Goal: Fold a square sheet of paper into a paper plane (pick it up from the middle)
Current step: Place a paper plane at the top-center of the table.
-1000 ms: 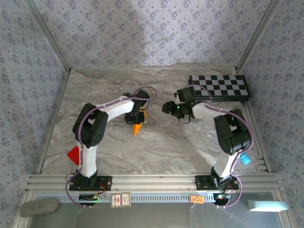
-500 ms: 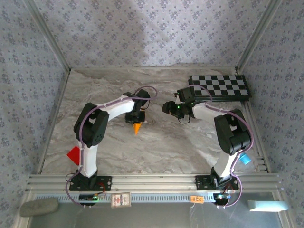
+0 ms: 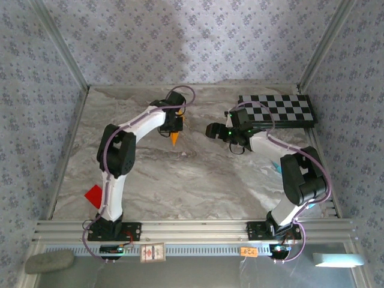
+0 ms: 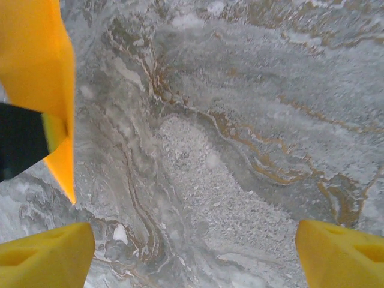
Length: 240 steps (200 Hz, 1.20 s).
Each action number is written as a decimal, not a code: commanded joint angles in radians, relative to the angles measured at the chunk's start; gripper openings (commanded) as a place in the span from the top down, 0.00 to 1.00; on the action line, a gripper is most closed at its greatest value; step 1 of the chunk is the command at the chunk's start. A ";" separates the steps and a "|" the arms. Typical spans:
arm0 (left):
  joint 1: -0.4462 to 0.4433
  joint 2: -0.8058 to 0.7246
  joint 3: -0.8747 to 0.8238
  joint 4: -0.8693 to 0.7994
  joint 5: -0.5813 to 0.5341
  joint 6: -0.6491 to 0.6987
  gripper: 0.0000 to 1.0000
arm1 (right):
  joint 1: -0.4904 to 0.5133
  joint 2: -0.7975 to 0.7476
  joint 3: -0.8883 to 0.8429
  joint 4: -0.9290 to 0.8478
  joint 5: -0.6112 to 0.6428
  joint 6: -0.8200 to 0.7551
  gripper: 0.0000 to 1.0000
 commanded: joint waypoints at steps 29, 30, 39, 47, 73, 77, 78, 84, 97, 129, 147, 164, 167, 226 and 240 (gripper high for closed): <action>0.020 0.151 0.174 -0.039 0.000 0.042 0.95 | -0.017 -0.032 -0.034 0.045 0.021 -0.068 0.08; 0.021 0.153 0.176 -0.041 0.000 0.042 0.95 | -0.017 -0.032 -0.034 0.044 0.021 -0.068 0.08; 0.021 0.171 0.194 -0.047 0.001 0.044 0.94 | -0.020 -0.030 -0.035 0.042 0.019 -0.070 0.09; 0.021 0.182 0.202 -0.049 0.001 0.042 0.93 | -0.022 -0.027 -0.036 0.043 0.014 -0.068 0.08; 0.021 0.211 0.237 -0.065 0.000 0.033 0.88 | -0.028 -0.017 -0.042 0.047 -0.002 -0.058 0.09; 0.021 0.215 0.242 -0.069 0.000 0.033 0.87 | -0.030 -0.015 -0.042 0.047 -0.005 -0.056 0.09; 0.021 0.216 0.242 -0.070 0.000 0.032 0.86 | -0.029 -0.015 -0.043 0.047 -0.005 -0.056 0.09; 0.022 0.219 0.245 -0.071 0.001 0.031 0.86 | -0.030 -0.014 -0.042 0.048 -0.007 -0.054 0.09; 0.021 0.222 0.244 -0.071 0.000 0.026 0.83 | -0.034 -0.009 -0.042 0.047 -0.013 -0.049 0.09; 0.020 0.225 0.245 -0.072 0.002 0.024 0.80 | -0.037 0.003 -0.037 0.050 -0.028 -0.041 0.10; 0.021 0.232 0.244 -0.075 0.003 0.024 0.79 | -0.037 0.011 -0.034 0.052 -0.032 -0.035 0.10; 0.020 0.239 0.243 -0.079 0.002 0.022 0.76 | -0.037 0.015 -0.032 0.054 -0.038 -0.032 0.10; 0.021 0.240 0.243 -0.079 0.002 0.022 0.75 | -0.037 0.015 -0.032 0.054 -0.038 -0.032 0.10; 0.015 0.270 0.238 -0.090 0.003 0.015 0.66 | -0.039 0.023 -0.028 0.051 -0.045 -0.027 0.10; 0.014 0.275 0.237 -0.090 0.001 0.014 0.65 | -0.038 0.024 -0.029 0.053 -0.046 -0.025 0.10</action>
